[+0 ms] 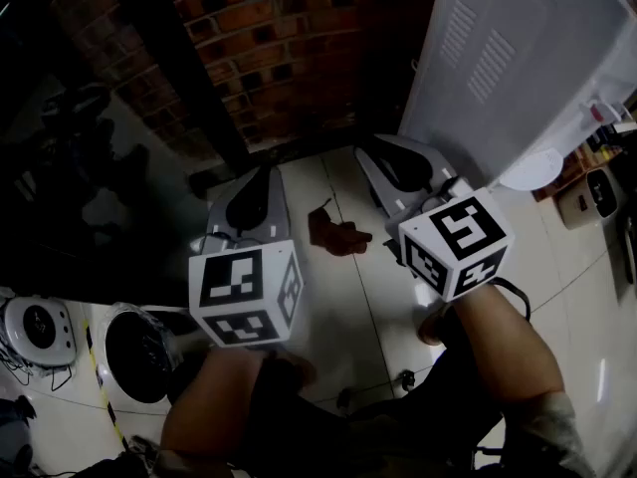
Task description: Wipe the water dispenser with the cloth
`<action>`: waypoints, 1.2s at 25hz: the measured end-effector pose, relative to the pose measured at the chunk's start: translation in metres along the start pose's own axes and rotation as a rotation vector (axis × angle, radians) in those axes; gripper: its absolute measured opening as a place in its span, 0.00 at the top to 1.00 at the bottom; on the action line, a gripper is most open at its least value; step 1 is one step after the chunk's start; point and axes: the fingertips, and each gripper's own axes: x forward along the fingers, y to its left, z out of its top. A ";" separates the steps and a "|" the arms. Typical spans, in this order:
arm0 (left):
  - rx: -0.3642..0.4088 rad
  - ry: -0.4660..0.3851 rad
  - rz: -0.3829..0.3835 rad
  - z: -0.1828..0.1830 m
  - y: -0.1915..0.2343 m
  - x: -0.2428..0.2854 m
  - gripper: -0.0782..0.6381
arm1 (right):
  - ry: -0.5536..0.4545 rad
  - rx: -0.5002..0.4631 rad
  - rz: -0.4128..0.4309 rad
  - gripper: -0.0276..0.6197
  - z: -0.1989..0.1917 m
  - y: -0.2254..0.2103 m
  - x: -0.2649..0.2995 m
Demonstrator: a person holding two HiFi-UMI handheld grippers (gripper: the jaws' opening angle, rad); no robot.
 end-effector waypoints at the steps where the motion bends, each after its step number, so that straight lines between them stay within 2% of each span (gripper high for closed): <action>1: 0.003 0.002 0.007 -0.001 0.003 0.001 0.89 | -0.004 -0.008 -0.002 0.86 0.002 -0.002 0.003; 5: 0.007 0.012 0.047 -0.007 0.019 0.010 0.89 | -0.009 -0.029 -0.011 0.84 0.005 -0.005 0.014; 9: 0.004 0.033 0.095 -0.014 0.038 0.032 0.89 | 0.004 -0.020 0.015 0.82 0.005 -0.005 0.039; 13: -0.043 0.055 0.074 -0.036 0.042 0.057 0.89 | 0.068 -0.035 0.064 0.78 -0.021 -0.009 0.068; 16: -0.087 0.064 0.073 -0.062 0.043 0.075 0.89 | 0.154 -0.082 0.098 0.78 -0.067 -0.016 0.089; 20: 0.001 0.113 0.116 -0.107 0.048 0.094 0.89 | 0.266 -0.084 0.176 0.77 -0.138 -0.014 0.122; 24: 0.008 0.126 0.094 -0.132 0.039 0.110 0.89 | 0.352 -0.089 0.244 0.74 -0.204 -0.009 0.145; 27: 0.051 0.155 0.061 -0.156 0.025 0.110 0.89 | 0.414 -0.068 0.283 0.71 -0.259 0.000 0.151; 30: 0.081 0.224 0.102 -0.193 0.034 0.107 0.89 | 0.482 -0.035 0.307 0.66 -0.311 0.010 0.155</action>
